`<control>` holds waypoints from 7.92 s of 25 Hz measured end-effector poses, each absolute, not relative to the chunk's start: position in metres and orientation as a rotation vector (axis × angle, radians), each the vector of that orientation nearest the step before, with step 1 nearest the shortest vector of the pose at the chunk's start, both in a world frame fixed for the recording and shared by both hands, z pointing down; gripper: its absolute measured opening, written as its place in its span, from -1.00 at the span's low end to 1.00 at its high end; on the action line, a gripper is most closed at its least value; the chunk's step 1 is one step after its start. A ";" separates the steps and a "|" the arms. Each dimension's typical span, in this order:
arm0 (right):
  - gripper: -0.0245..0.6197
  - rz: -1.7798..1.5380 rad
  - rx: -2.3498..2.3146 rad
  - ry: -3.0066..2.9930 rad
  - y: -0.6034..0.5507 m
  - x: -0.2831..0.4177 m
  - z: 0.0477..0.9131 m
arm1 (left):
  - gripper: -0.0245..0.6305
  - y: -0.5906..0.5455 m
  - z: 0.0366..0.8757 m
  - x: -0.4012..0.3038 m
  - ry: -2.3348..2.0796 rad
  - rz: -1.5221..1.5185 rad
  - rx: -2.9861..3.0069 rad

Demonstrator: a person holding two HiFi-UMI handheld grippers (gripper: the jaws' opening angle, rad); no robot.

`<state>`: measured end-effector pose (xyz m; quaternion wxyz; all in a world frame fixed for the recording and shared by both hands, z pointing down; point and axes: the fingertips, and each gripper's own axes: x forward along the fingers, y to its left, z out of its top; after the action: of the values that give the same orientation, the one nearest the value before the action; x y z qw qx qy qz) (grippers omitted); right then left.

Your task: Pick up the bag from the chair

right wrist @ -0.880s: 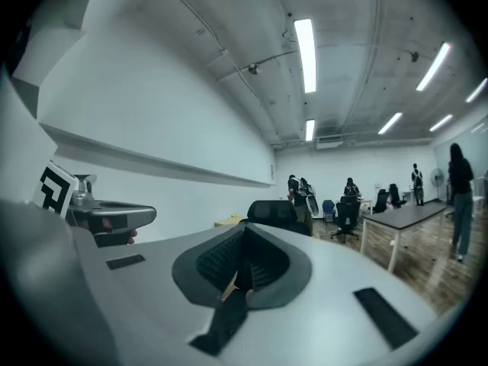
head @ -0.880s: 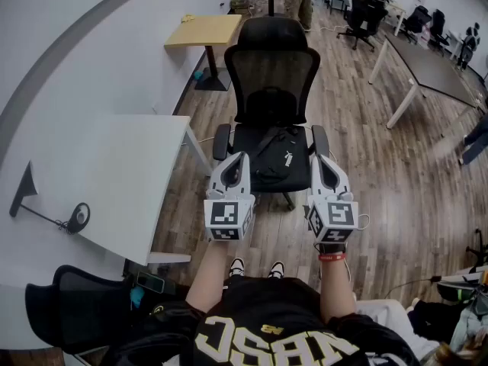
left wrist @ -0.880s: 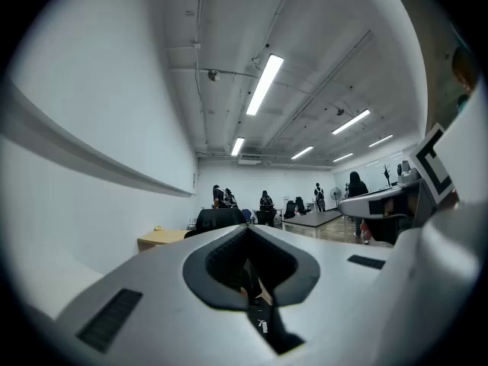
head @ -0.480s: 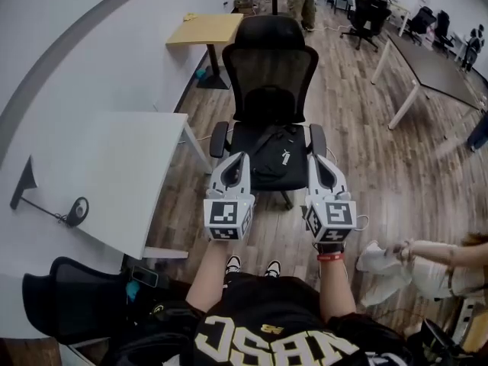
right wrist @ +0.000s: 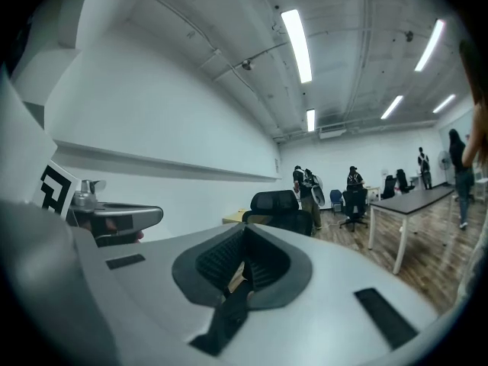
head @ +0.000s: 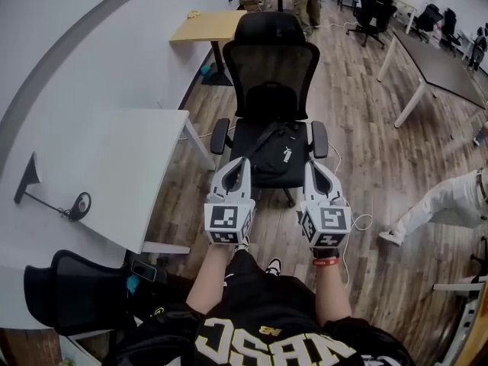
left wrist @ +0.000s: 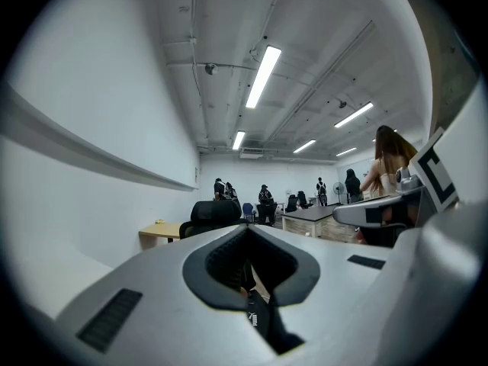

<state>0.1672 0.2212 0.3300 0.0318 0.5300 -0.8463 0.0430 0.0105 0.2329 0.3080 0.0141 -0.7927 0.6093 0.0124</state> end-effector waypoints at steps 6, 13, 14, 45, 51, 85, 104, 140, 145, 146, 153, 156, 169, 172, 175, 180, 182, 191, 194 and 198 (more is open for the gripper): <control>-0.86 0.167 1.600 -2.621 0.211 0.159 0.338 | -0.88 0.224 0.315 0.012 1.895 0.018 -2.484; -0.85 0.158 1.584 -2.603 0.185 0.146 0.344 | -0.88 0.195 0.324 0.004 1.883 0.032 -2.515; -0.85 0.154 1.579 -2.600 0.179 0.142 0.344 | -0.88 0.189 0.325 0.001 1.889 0.035 -2.517; -0.90 0.263 1.539 -2.420 -0.047 0.026 0.418 | -0.88 -0.059 0.395 -0.098 1.723 -0.048 -2.742; -0.88 0.402 1.488 -2.333 -0.096 0.027 0.479 | -0.88 -0.115 0.442 -0.101 1.699 -0.115 -2.823; -0.19 1.137 1.263 -1.835 -0.155 0.132 0.883 | -0.19 -0.206 0.852 -0.021 1.659 -1.133 -3.368; 0.28 1.288 1.263 -1.660 -0.147 0.153 1.006 | 0.33 -0.197 1.000 -0.012 1.627 -1.580 -3.411; -0.45 1.241 1.311 -1.850 -0.160 0.106 0.852 | -0.77 -0.187 0.853 -0.022 1.768 -1.364 -3.272; -0.45 1.154 1.323 -1.927 -0.156 0.095 0.789 | -0.77 -0.178 0.793 -0.031 1.806 -1.237 -3.240; -0.45 1.133 1.324 -1.945 -0.156 0.093 0.777 | -0.77 -0.178 0.780 -0.032 1.811 -1.204 -3.234; -0.45 0.960 1.391 -2.072 -0.156 0.087 0.678 | -0.77 -0.175 0.675 -0.035 1.813 -0.960 -3.154; -0.45 0.865 1.432 -2.133 -0.160 0.084 0.629 | -0.77 -0.175 0.624 -0.038 1.809 -0.849 -3.110; -0.45 0.466 1.567 -2.389 -0.162 0.063 0.434 | -0.77 -0.165 0.426 -0.057 1.784 -0.358 -2.871; -0.45 0.362 1.590 -2.448 -0.162 0.061 0.390 | -0.77 -0.165 0.381 -0.060 1.756 -0.263 -2.800; -0.45 0.258 1.617 -2.498 -0.162 0.061 0.346 | -0.77 -0.166 0.337 -0.063 1.730 -0.166 -2.740; -0.45 0.100 1.690 -2.551 -0.161 0.063 0.291 | -0.77 -0.166 0.279 -0.066 1.686 -0.028 -2.650; -0.45 0.055 1.715 -2.568 -0.162 0.064 0.273 | -0.77 -0.166 0.261 -0.066 1.675 0.016 -2.620; -0.45 -0.031 1.751 -2.638 -0.169 0.071 0.242 | -0.77 -0.170 0.226 -0.064 1.643 0.131 -2.524; -0.45 -0.032 1.749 -2.660 -0.171 0.072 0.240 | -0.77 -0.172 0.221 -0.064 1.633 0.133 -2.511; -0.45 -0.058 1.737 -2.651 -0.175 0.073 0.236 | -0.77 -0.174 0.217 -0.063 1.634 0.149 -2.518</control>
<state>0.0735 -0.1749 0.2358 -0.0140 0.5479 -0.8363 -0.0183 -0.0627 -0.1741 0.2175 0.0682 -0.8358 0.5425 0.0496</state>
